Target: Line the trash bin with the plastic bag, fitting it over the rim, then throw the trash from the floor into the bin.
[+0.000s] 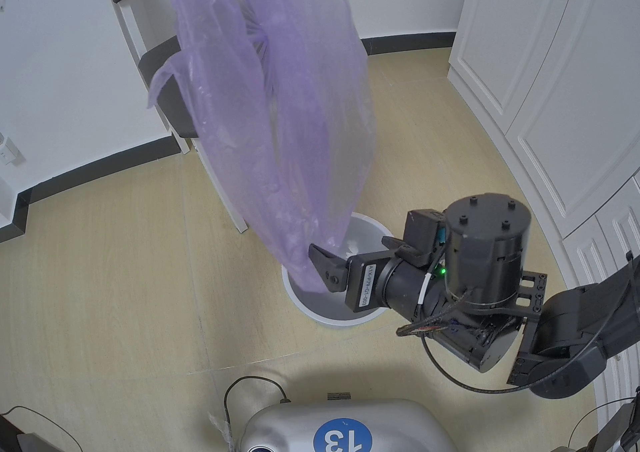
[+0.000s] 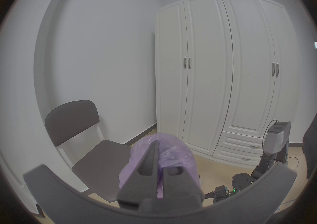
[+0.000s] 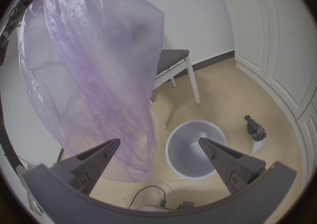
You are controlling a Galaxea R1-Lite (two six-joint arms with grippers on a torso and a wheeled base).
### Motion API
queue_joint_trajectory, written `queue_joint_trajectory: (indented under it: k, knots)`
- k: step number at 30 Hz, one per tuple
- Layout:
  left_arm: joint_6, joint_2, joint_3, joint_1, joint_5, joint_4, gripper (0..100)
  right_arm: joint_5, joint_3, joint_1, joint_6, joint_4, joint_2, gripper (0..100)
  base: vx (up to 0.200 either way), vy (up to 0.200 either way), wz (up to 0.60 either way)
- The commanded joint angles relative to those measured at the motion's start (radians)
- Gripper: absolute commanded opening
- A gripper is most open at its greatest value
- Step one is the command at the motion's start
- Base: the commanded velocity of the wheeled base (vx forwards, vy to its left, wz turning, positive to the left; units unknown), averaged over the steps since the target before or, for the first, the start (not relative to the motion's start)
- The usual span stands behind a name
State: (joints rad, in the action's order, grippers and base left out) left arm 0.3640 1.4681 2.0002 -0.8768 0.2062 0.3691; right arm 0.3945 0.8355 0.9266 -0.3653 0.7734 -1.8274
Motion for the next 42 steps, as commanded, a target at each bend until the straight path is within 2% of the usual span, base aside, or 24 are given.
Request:
queue_joint_trajectory:
  k: [1,11,42]
  knots:
    - [-0.002,-0.002,0.000,0.001,0.002,-0.001,0,0.000,0.005,0.006,-0.009,0.010,-0.056,100,0.000,0.000,0.00]
    - [-0.002,0.000,0.000,0.001,0.002,-0.001,0,0.000,0.040,0.006,-0.035,0.041,-0.102,100,0.000,0.000,0.00]
    - [-0.004,-0.017,0.000,0.001,0.002,-0.001,0,0.000,0.040,0.011,-0.026,0.010,-0.007,100,0.000,0.000,0.00]
